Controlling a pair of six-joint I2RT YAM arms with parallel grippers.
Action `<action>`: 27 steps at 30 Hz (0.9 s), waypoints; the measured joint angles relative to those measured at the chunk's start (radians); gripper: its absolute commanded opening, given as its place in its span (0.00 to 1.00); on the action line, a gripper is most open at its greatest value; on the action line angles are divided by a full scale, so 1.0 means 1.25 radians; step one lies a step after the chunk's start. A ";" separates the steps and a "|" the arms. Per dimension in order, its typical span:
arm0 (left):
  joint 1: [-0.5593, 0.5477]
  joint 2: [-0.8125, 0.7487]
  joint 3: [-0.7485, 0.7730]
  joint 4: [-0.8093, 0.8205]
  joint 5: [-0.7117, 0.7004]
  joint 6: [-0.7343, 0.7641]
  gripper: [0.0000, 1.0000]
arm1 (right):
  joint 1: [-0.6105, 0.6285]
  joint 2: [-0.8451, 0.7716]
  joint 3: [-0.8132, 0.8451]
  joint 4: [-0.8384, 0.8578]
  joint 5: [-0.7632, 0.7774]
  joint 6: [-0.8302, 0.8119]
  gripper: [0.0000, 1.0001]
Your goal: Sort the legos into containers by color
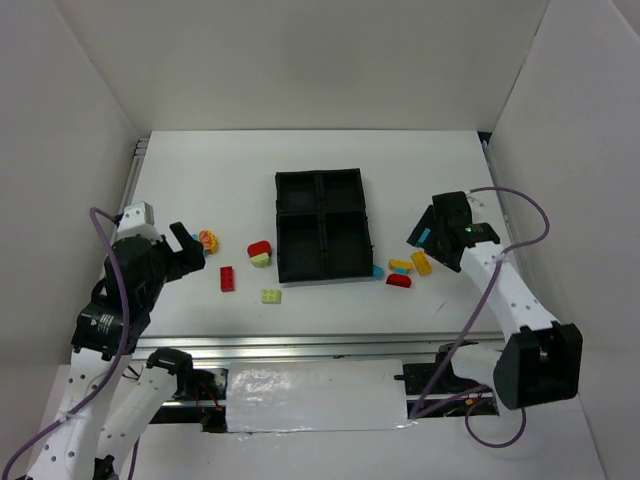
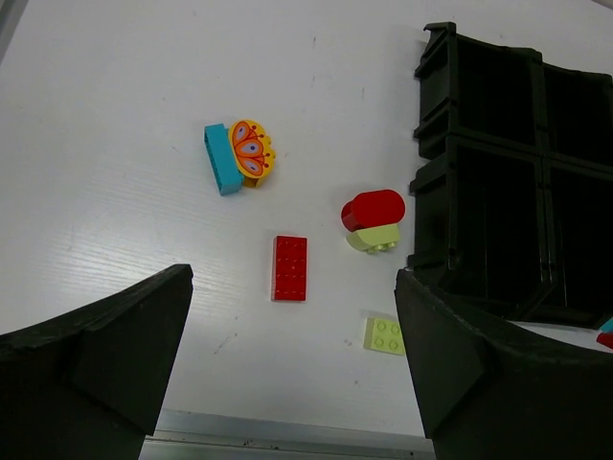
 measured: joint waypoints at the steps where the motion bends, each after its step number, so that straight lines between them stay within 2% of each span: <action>1: -0.003 0.000 0.000 0.001 0.001 0.000 0.99 | -0.031 0.027 0.000 0.007 -0.016 -0.002 0.94; 5: -0.014 -0.002 0.000 0.002 0.007 0.001 0.99 | -0.107 0.132 0.001 0.036 -0.055 -0.005 0.91; 7: -0.018 -0.004 0.000 0.003 0.011 0.001 0.99 | -0.108 0.174 0.003 0.038 -0.067 -0.009 0.88; 12: -0.024 -0.009 -0.001 0.004 0.015 0.002 0.99 | -0.108 0.287 0.033 0.040 -0.088 -0.014 0.89; 16: -0.027 -0.010 -0.006 0.005 0.018 0.002 0.99 | -0.108 0.309 0.034 0.044 -0.088 -0.009 0.93; 27: -0.027 -0.013 -0.011 0.007 0.026 0.002 1.00 | -0.108 0.406 0.075 0.048 -0.092 -0.026 0.91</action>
